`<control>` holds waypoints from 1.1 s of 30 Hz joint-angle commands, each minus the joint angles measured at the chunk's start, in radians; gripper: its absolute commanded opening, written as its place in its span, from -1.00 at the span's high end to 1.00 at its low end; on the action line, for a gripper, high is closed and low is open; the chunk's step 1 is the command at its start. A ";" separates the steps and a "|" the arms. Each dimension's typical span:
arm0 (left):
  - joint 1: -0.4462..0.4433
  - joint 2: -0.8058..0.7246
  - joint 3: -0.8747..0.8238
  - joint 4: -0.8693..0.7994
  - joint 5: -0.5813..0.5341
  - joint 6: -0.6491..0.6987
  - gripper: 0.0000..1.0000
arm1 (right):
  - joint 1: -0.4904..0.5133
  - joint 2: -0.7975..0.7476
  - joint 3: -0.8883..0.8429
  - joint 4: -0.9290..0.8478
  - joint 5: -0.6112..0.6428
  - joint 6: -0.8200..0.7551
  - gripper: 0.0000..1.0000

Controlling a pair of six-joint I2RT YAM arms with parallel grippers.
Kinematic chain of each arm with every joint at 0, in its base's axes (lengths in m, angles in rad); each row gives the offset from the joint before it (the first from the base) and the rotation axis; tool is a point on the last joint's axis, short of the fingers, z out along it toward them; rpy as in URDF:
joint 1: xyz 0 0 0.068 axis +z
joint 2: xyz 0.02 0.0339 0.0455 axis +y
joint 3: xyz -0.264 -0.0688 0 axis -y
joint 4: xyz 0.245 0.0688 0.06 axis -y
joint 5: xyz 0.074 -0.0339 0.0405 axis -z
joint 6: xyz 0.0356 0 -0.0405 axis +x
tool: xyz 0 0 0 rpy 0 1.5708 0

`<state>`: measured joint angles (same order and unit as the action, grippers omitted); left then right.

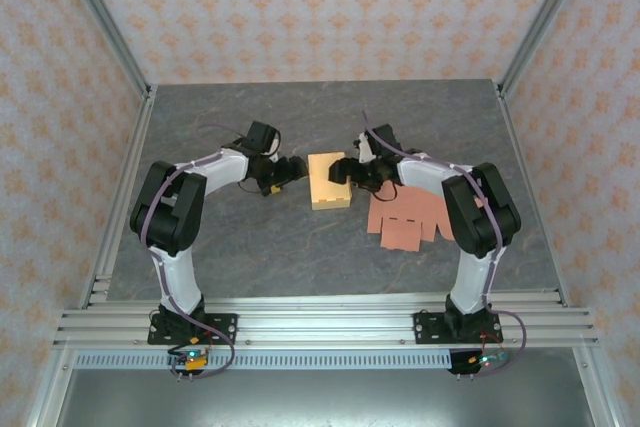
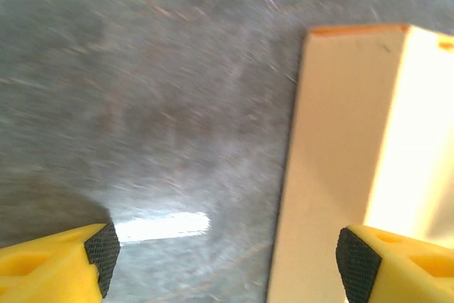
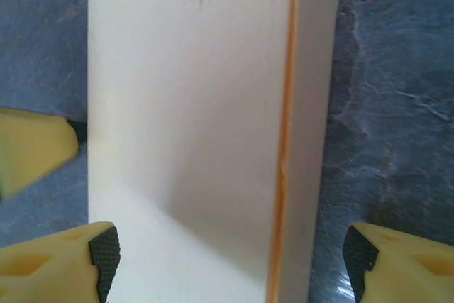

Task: Fold the paper box

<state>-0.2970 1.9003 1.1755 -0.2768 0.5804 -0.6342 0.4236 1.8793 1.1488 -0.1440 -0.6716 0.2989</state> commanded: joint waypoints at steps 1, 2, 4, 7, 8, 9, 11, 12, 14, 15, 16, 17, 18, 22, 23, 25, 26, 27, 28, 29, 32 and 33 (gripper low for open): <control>-0.015 -0.010 -0.022 0.123 0.152 -0.028 -0.62 | 0.001 0.006 0.011 0.123 -0.068 0.045 -0.66; -0.017 -0.003 -0.021 0.151 0.171 -0.039 -0.61 | 0.001 0.012 0.007 0.144 -0.080 0.058 -0.66; -0.020 0.003 -0.021 0.186 0.186 -0.054 -0.59 | 0.003 0.022 0.003 0.175 -0.091 0.085 -0.66; -0.024 0.061 -0.002 0.201 0.198 -0.055 -0.41 | 0.000 0.044 -0.009 0.251 -0.122 0.143 -0.67; -0.024 0.075 0.004 0.208 0.206 -0.058 -0.27 | -0.002 0.050 -0.020 0.291 -0.136 0.180 -0.67; -0.025 0.092 0.009 0.223 0.218 -0.067 -0.16 | -0.004 0.060 -0.033 0.339 -0.150 0.217 -0.67; -0.025 0.113 0.013 0.247 0.235 -0.078 -0.04 | -0.011 0.071 -0.061 0.431 -0.172 0.300 -0.67; -0.024 0.119 0.018 0.237 0.236 -0.070 0.03 | -0.014 0.074 -0.073 0.468 -0.178 0.331 -0.67; -0.024 0.123 0.024 0.199 0.210 -0.043 0.13 | -0.018 0.073 -0.087 0.500 -0.178 0.360 -0.68; -0.023 0.123 0.022 0.188 0.200 -0.035 0.20 | -0.020 0.069 -0.092 0.501 -0.179 0.364 -0.68; -0.021 0.123 0.020 0.187 0.197 -0.030 0.24 | -0.023 0.065 -0.094 0.497 -0.178 0.361 -0.68; -0.022 0.123 0.014 0.192 0.198 -0.028 0.30 | -0.026 0.058 -0.099 0.493 -0.177 0.357 -0.69; -0.020 0.125 0.009 0.196 0.199 -0.026 0.32 | -0.032 0.050 -0.104 0.482 -0.172 0.350 -0.70; -0.002 0.129 -0.039 0.263 0.224 -0.048 0.47 | -0.071 0.020 -0.127 0.435 -0.144 0.339 -0.77; 0.003 0.131 -0.055 0.300 0.243 -0.059 0.48 | -0.082 0.018 -0.138 0.447 -0.154 0.348 -0.78; 0.006 0.137 -0.072 0.334 0.261 -0.046 0.47 | -0.102 0.028 -0.149 0.467 -0.196 0.369 -0.80; 0.007 0.141 -0.075 0.339 0.265 -0.036 0.47 | -0.106 0.036 -0.147 0.468 -0.215 0.376 -0.80; 0.011 0.146 -0.083 0.355 0.278 -0.032 0.47 | -0.109 0.046 -0.143 0.471 -0.234 0.384 -0.80; 0.017 0.149 -0.096 0.388 0.297 -0.037 0.47 | -0.110 0.055 -0.141 0.475 -0.250 0.392 -0.80; 0.023 0.149 -0.110 0.415 0.308 -0.042 0.46 | -0.109 0.064 -0.137 0.480 -0.260 0.397 -0.79; 0.046 0.144 -0.150 0.461 0.335 -0.027 0.46 | -0.110 0.087 -0.122 0.500 -0.293 0.424 -0.78; 0.057 0.141 -0.167 0.477 0.339 -0.024 0.46 | -0.109 0.095 -0.115 0.506 -0.303 0.436 -0.78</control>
<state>-0.2665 2.0041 1.0698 0.1997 0.9184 -0.6811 0.3122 1.9457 1.0172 0.3164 -0.9054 0.6956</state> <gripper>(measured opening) 0.271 0.889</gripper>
